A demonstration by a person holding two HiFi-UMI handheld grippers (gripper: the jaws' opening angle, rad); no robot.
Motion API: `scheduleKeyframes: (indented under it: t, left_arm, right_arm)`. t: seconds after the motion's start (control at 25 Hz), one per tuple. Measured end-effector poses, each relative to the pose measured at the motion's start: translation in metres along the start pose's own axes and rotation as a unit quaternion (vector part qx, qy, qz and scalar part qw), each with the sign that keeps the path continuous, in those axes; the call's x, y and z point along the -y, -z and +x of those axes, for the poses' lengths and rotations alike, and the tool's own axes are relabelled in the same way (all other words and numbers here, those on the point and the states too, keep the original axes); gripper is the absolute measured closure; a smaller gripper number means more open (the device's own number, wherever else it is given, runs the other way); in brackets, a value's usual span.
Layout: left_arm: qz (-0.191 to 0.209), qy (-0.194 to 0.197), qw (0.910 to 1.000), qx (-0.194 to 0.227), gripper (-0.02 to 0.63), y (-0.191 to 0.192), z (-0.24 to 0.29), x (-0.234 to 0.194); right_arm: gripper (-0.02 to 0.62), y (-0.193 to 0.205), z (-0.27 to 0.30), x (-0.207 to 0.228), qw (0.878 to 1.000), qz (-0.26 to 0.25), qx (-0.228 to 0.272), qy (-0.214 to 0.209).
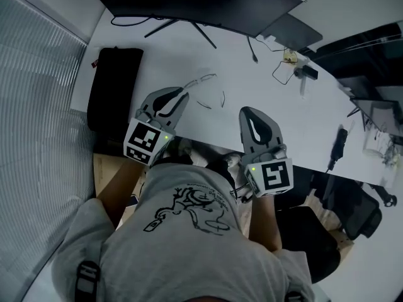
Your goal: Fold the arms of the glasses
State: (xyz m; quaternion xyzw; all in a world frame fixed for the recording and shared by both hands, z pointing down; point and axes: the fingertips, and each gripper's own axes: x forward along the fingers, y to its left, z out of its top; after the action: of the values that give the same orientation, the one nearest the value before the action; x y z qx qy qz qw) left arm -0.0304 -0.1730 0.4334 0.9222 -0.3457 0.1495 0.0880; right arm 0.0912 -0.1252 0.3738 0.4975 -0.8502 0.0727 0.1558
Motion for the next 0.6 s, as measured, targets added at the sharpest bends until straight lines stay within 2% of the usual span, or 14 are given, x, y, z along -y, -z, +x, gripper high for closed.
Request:
scheduleKeyframes:
  t: [0.24, 0.6]
  left_arm:
    - [0.013, 0.01, 0.9987, -0.048, 0.532, 0.047, 0.025, -0.015]
    - [0.009, 0.017, 0.9935, -0.112, 0.526, 0.113, 0.068, -0.039]
  right_arm:
    - [0.572, 0.054, 0.024, 0.007, 0.999, -0.005, -0.048, 0.011]
    - [0.568, 0.136, 0.062, 0.019, 0.992, -0.022, -0.122, 0.01]
